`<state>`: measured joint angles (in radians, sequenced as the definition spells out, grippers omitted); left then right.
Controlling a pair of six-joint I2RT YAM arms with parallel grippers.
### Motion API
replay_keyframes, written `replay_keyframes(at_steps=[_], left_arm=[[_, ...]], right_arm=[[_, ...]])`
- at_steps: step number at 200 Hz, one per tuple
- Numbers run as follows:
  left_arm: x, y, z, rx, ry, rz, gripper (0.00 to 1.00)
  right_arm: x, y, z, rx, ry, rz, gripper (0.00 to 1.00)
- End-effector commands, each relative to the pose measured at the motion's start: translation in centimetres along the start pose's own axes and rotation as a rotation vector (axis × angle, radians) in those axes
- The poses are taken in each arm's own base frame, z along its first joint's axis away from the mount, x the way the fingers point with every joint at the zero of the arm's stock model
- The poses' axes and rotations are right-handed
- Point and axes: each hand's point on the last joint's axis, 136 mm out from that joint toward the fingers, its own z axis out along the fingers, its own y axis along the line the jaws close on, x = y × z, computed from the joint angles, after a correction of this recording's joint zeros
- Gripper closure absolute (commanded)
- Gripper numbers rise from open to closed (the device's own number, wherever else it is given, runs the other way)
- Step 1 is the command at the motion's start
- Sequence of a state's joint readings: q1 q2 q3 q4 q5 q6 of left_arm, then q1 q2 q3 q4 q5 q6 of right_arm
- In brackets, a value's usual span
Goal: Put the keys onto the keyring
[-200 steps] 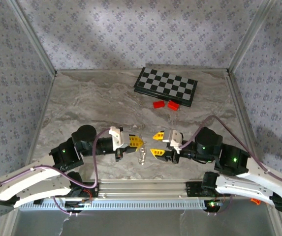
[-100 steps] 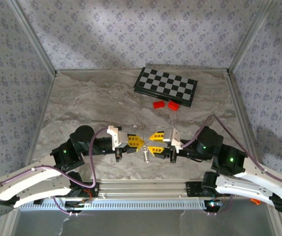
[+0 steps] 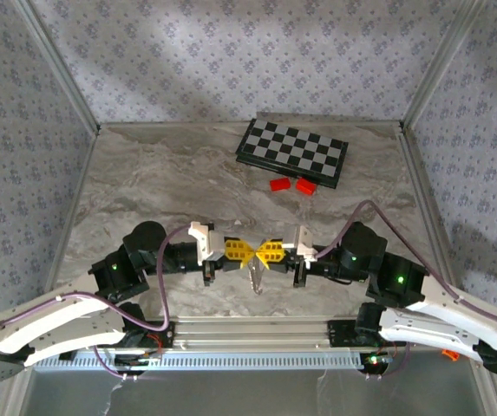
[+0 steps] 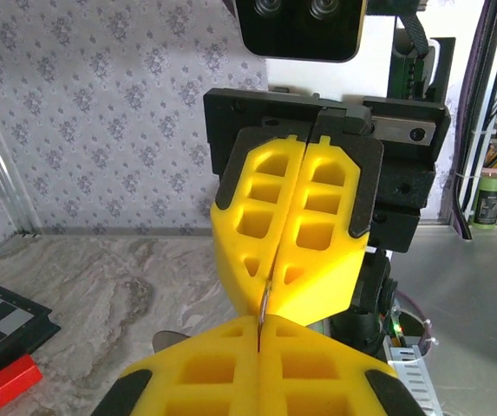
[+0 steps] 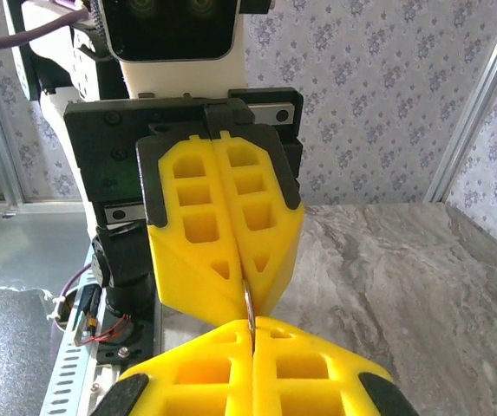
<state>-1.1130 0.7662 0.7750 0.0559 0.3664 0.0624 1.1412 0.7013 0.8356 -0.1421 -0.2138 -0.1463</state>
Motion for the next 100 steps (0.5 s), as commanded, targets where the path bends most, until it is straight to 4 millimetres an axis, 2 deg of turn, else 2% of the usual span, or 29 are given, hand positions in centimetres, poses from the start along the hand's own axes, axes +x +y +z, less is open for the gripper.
replay_keyframes(at_steps=[1,11,36,64,100], left_arm=[[-0.8,0.1,-0.5,-0.017,-0.002,0.018,0.83],[-0.4,0.4,-0.6,-0.035,0.030,0.024,0.77],[0.5,0.7,-1.0,-0.058,0.097,0.030,0.73],[1.1,0.7,-1.2,-0.061,0.132,0.030,0.72],[0.7,0.7,-0.8,-0.051,0.116,0.040,0.71]], right_arm=[[0.2,-0.9,-0.3,0.050,0.025,-0.030,1.00],[0.6,-1.0,-0.3,0.059,0.049,-0.044,1.00],[1.1,-1.0,-0.4,0.052,0.095,-0.086,1.00],[1.3,-0.9,-0.2,0.040,0.131,-0.114,1.00],[1.7,-0.6,0.4,0.013,0.151,-0.112,1.00]])
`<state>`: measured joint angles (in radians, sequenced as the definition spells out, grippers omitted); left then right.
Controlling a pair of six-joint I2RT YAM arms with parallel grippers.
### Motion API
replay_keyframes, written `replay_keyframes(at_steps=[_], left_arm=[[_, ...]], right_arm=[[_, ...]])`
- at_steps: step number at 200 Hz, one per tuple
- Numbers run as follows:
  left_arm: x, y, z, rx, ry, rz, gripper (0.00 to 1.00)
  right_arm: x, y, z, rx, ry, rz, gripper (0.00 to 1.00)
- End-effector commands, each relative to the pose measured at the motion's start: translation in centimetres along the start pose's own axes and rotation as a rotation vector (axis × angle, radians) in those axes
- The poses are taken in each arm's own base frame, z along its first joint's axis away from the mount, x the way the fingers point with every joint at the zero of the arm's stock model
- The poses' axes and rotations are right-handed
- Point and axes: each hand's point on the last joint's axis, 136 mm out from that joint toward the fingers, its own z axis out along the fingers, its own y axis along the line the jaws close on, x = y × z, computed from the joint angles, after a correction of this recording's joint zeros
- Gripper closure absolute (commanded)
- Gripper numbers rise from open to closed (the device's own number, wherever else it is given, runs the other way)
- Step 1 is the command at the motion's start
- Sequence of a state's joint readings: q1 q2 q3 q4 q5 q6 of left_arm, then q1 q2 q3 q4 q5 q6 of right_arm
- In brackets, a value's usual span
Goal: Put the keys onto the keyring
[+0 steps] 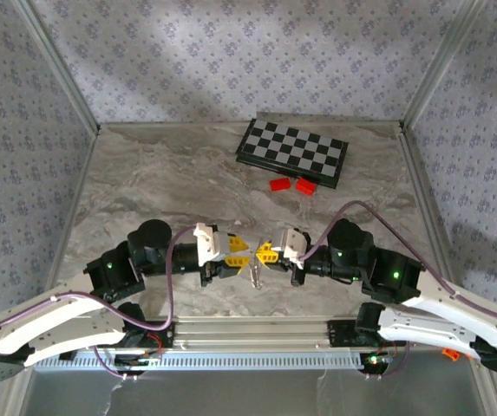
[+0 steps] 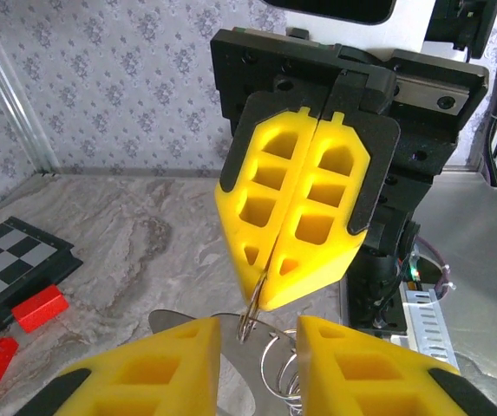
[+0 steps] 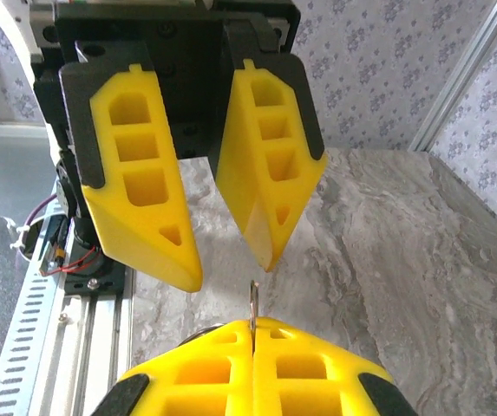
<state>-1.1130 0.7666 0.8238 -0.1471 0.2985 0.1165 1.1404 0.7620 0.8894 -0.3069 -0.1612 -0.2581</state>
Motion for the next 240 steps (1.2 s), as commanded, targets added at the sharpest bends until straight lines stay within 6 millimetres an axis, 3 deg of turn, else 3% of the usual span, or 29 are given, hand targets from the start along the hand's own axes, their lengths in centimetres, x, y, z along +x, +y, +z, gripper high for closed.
replay_keyframes(at_steps=[1,71,125,188,240], left_arm=[[-1.8,-0.1,-0.5,0.001,-0.037,0.036,0.71],[-1.6,0.0,0.2,0.006,-0.019,0.052,0.75],[-1.8,0.1,0.2,0.004,-0.028,0.051,0.86],[-1.4,0.1,0.2,0.001,-0.012,0.055,0.82],[-1.2,-0.1,0.1,0.014,-0.007,0.050,0.87]], right_arm=[[-1.3,-0.1,-0.5,-0.002,-0.026,-0.031,1.00],[-1.8,0.9,-0.7,-0.054,-0.044,-0.023,1.00],[-1.8,1.1,-0.6,-0.067,-0.048,-0.022,1.00],[-2.1,1.5,-0.9,-0.088,-0.063,-0.026,1.00],[-2.2,1.9,-1.0,-0.108,-0.068,-0.011,1.00]])
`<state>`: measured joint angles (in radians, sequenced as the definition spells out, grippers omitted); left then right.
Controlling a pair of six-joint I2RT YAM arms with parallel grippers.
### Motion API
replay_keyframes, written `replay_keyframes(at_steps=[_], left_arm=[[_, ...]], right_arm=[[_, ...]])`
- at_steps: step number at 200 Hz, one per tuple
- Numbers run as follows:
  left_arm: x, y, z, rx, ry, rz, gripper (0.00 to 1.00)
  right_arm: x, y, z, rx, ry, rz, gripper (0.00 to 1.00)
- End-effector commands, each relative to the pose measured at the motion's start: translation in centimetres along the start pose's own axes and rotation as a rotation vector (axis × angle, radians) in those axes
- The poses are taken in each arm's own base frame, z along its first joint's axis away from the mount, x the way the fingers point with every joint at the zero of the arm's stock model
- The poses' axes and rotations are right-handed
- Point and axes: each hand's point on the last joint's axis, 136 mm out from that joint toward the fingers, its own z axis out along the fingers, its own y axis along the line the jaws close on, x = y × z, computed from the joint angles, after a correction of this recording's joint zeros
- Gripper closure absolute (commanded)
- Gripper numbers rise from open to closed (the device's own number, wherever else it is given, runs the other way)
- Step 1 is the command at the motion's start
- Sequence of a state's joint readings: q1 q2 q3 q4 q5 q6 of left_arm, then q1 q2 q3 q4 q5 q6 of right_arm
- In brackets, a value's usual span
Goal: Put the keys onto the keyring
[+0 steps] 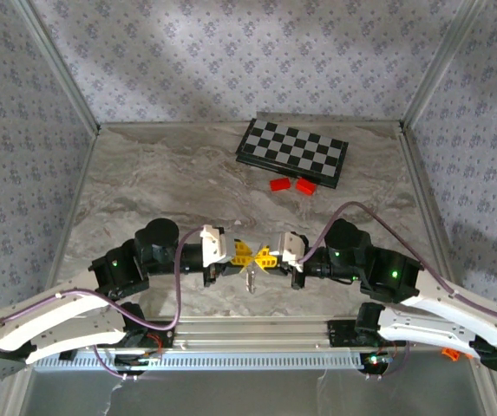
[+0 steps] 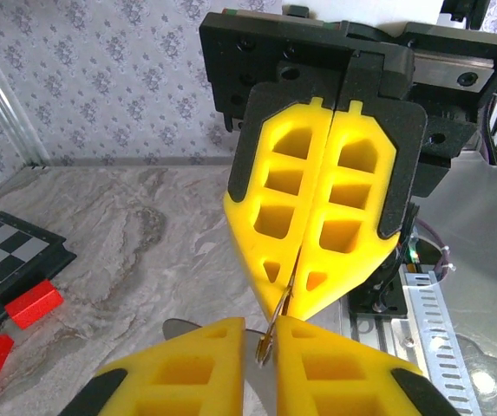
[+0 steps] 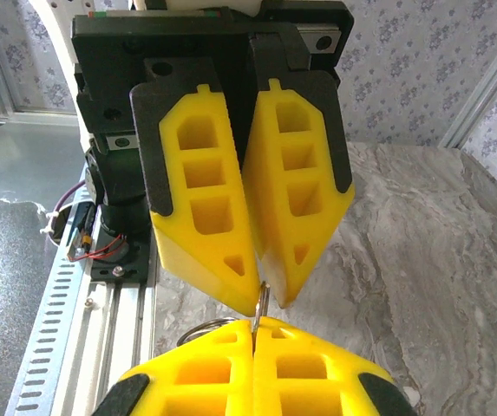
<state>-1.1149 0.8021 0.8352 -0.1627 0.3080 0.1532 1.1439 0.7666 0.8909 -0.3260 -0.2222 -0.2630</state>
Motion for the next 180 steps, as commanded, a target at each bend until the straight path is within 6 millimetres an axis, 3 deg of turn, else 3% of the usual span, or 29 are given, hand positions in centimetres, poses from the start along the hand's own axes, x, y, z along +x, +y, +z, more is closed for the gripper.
replay_keyframes(at_steps=[1,61,97,138,180], left_arm=[[-1.9,0.0,-0.8,-0.004,-0.044,0.025,0.87],[-2.4,-0.3,-1.0,0.005,-0.070,0.027,1.00],[-2.4,0.1,-1.2,-0.019,-0.077,0.032,1.00],[-1.7,1.2,-1.6,-0.097,-0.063,0.028,1.00],[-0.8,2.6,-2.0,-0.184,-0.041,0.011,1.00]], right_arm=[[-2.3,0.7,-1.0,-0.039,-0.072,-0.012,1.00],[-2.5,0.7,-0.6,-0.047,-0.076,-0.008,1.00],[-2.3,0.5,-0.5,-0.035,-0.068,-0.002,0.99],[-1.2,0.3,-0.6,-0.018,-0.028,0.036,0.62],[0.0,-2.0,-1.3,0.084,-0.007,0.146,0.37]])
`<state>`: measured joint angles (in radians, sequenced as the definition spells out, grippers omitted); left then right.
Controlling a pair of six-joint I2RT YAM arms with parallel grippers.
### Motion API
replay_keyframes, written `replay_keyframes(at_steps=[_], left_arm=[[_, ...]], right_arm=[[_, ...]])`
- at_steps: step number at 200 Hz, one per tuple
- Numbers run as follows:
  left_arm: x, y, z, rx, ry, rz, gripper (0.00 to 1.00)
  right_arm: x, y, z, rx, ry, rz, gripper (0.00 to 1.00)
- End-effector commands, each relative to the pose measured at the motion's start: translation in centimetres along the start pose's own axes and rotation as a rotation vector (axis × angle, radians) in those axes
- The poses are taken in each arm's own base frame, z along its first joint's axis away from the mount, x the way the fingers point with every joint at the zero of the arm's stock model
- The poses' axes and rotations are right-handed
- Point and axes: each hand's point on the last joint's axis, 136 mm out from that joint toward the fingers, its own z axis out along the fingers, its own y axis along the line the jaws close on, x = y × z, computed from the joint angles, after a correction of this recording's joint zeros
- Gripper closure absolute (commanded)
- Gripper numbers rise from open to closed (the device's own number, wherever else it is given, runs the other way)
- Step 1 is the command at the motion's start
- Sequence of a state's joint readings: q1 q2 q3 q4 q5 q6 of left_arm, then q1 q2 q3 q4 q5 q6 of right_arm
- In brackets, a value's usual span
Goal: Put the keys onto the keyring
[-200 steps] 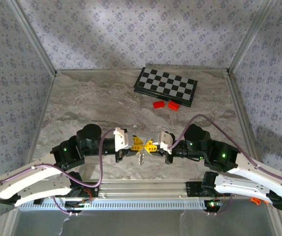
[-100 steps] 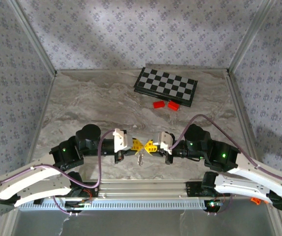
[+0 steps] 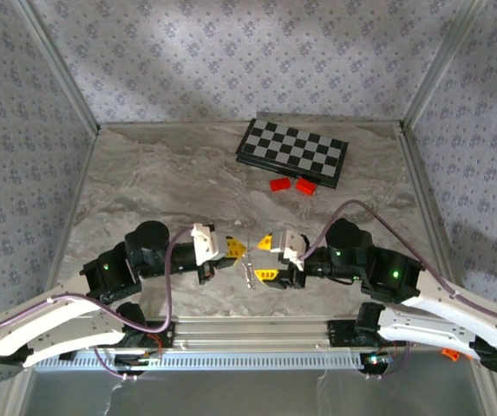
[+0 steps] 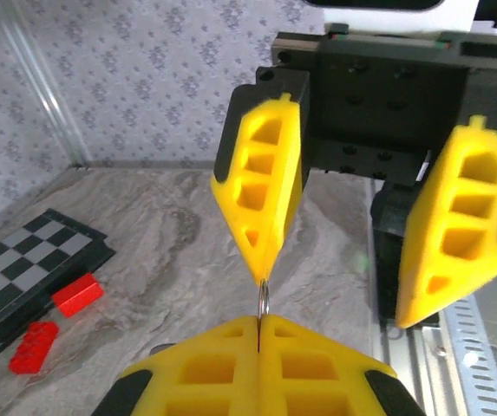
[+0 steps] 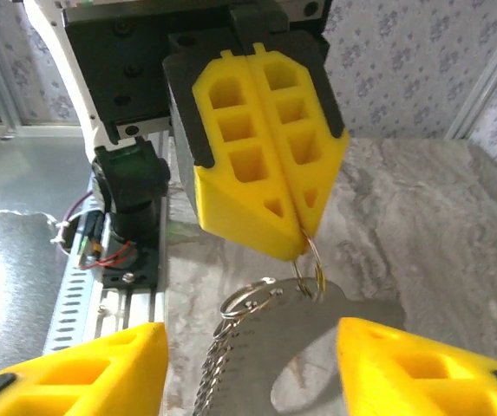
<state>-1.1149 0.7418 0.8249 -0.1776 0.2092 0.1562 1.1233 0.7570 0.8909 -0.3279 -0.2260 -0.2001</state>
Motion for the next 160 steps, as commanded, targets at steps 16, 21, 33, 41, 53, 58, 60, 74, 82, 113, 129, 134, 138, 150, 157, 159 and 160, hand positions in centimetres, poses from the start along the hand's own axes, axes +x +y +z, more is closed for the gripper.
replay_keyframes(at_steps=[16,21,33,41,53,58,60,74,82,113,129,134,138,150,157,159,160], left_arm=[[0.1,1.9,-0.4,-0.117,-0.006,-0.014,1.00],[0.4,2.1,-0.4,-0.129,0.001,-0.019,1.00],[0.8,2.4,-0.4,-0.152,0.012,-0.028,1.00],[1.1,2.6,-0.5,-0.166,0.017,-0.038,1.00],[1.4,3.0,-0.9,-0.196,0.014,-0.050,1.00],[1.5,3.2,-1.1,-0.209,0.013,-0.054,1.00],[1.6,3.3,-1.2,-0.216,0.014,-0.056,1.00],[1.8,3.9,-1.9,-0.264,0.005,-0.068,1.00],[1.9,4.4,-2.4,-0.296,0.002,-0.075,1.00],[2.2,4.8,-3.7,-0.341,-0.007,-0.087,1.00],[2.4,5.0,-4.3,-0.363,-0.013,-0.092,1.00],[2.5,5.1,-4.5,-0.373,-0.014,-0.095,1.00],[2.5,5.2,-4.6,-0.380,-0.016,-0.098,1.00],[2.7,5.5,-5.2,-0.404,-0.022,-0.103,1.00],[2.9,5.7,-5.4,-0.417,-0.025,-0.106,1.00],[2.9,5.7,-5.5,-0.421,-0.027,-0.105,1.00],[2.9,5.7,-5.6,-0.423,-0.027,-0.105,1.00]], right_arm=[[1.0,-3.2,-1.0,0.131,0.024,0.145,0.34],[1.4,-3.7,-1.0,0.151,0.034,0.168,0.33],[2.5,-5.0,-1.0,0.193,0.050,0.230,0.33],[3.2,-5.6,-0.9,0.207,0.058,0.272,0.32],[4.4,-6.4,-0.5,0.225,0.072,0.335,0.32],[5.0,-6.8,-0.4,0.233,0.080,0.357,0.32],[5.2,-6.9,-0.3,0.235,0.085,0.367,0.32],[7.0,-7.6,0.5,0.249,0.126,0.415,0.32],[7.8,-7.8,1.0,0.248,0.147,0.435,0.31],[11.8,-8.7,3.5,0.243,0.256,0.510,0.31],[13.3,-9.2,4.9,0.242,0.285,0.565,0.31],[13.9,-9.3,5.4,0.240,0.297,0.584,0.31],[14.2,-9.5,5.7,0.241,0.303,0.598,0.31],[15.1,-9.7,6.7,0.237,0.325,0.643,0.33],[15.5,-9.7,7.4,0.231,0.334,0.669,0.34],[15.5,-9.7,7.5,0.230,0.336,0.673,0.34],[15.7,-9.7,7.6,0.230,0.339,0.679,0.34]])
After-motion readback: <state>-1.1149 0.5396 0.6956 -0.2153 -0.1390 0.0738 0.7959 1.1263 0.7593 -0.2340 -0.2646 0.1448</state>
